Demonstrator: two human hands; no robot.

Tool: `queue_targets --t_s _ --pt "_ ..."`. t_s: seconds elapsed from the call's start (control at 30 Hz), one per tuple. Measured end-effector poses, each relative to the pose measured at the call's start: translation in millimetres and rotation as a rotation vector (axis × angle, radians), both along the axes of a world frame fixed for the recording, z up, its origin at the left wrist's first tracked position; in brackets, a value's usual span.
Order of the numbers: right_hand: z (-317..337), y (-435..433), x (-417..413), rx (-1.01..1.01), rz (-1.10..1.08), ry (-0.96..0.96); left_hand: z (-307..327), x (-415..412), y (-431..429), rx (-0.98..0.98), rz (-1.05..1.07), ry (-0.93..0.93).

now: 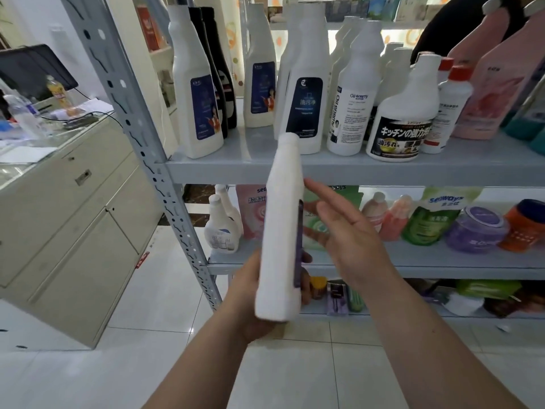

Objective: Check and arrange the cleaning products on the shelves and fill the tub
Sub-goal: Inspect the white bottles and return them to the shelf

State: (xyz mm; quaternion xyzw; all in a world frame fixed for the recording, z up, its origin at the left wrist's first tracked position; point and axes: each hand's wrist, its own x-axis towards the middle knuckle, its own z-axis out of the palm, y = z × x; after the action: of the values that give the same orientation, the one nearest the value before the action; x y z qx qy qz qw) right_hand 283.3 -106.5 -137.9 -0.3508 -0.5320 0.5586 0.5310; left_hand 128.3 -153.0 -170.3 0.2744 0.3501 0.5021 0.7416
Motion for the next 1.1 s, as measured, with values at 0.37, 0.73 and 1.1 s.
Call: queue_targets --t_s 0.37,0.73,1.1 --pt "-2.0 -18.4 -28.7 0.077 0.070 -0.113 -10.4 -15.4 -8.0 -0.013 -0.298 -0.314" --pt "-14.3 -12.9 -51.2 -0.144 -0.090 -0.091 12.2 -42.1 -13.1 0.121 0.127 0.290" --pt "-28.3 -13.6 -56.3 -0.444 0.063 0.530 22.2 -53.1 -31.1 0.630 -0.064 0.665"
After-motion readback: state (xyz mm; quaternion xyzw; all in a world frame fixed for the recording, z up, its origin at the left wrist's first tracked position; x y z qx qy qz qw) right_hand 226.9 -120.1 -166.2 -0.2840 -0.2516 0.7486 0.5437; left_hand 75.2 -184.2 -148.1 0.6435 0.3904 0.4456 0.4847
